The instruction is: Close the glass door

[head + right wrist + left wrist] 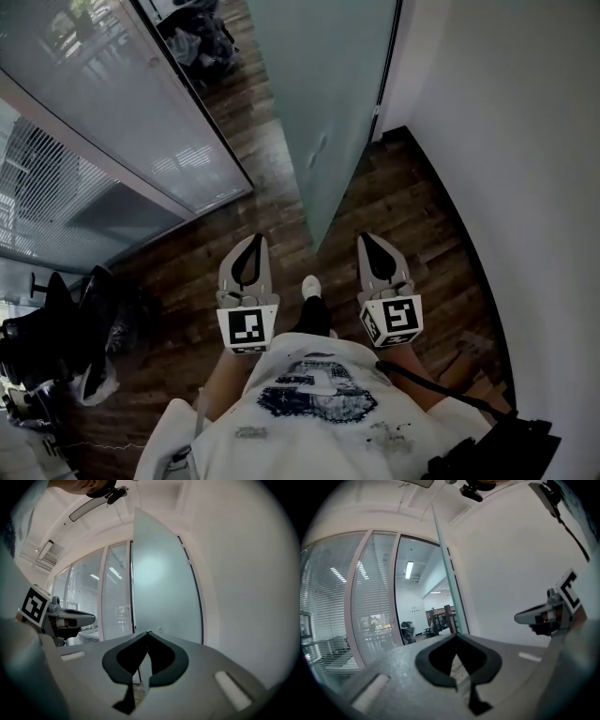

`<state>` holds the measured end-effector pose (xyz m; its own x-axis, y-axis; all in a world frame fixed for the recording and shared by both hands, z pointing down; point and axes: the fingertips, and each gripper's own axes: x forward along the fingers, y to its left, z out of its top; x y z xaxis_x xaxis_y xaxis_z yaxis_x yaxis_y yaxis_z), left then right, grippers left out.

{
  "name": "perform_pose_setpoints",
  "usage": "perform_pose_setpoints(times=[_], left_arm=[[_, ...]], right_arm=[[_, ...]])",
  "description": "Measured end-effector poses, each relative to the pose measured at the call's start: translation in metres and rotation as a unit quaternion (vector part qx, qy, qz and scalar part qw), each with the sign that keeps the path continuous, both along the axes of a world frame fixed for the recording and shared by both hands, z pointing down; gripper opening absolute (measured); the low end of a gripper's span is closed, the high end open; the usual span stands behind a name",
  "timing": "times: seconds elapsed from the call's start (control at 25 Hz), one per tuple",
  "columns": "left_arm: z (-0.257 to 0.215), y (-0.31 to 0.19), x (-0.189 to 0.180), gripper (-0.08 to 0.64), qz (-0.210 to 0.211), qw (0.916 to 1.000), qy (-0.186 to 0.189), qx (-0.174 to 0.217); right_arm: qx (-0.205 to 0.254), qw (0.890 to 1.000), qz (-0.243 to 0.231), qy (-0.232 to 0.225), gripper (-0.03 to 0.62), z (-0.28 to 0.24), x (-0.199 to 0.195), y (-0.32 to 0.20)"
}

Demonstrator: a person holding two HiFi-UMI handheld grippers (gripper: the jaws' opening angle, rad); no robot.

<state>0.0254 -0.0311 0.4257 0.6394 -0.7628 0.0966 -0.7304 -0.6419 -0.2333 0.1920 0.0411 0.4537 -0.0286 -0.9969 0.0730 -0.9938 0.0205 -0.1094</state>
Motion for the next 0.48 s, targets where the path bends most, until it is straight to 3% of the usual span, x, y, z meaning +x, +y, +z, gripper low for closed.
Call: perform_pose_setpoints(times=[0.28, 0.48], left_arm=[[0.0, -0.062, 0.017, 0.002, -0.001, 1.0, -0.001, -0.006], [0.0, -0.1, 0.023, 0.002, 0.0, 1.0, 0.002, -0.008]], right_arm=[[-0.003, 1.0, -0.008, 0.013, 0.006, -0.004, 0.018, -0.068], [-0.032, 0.998, -0.046, 0.029, 0.006, 0.009, 0.012, -0.107]])
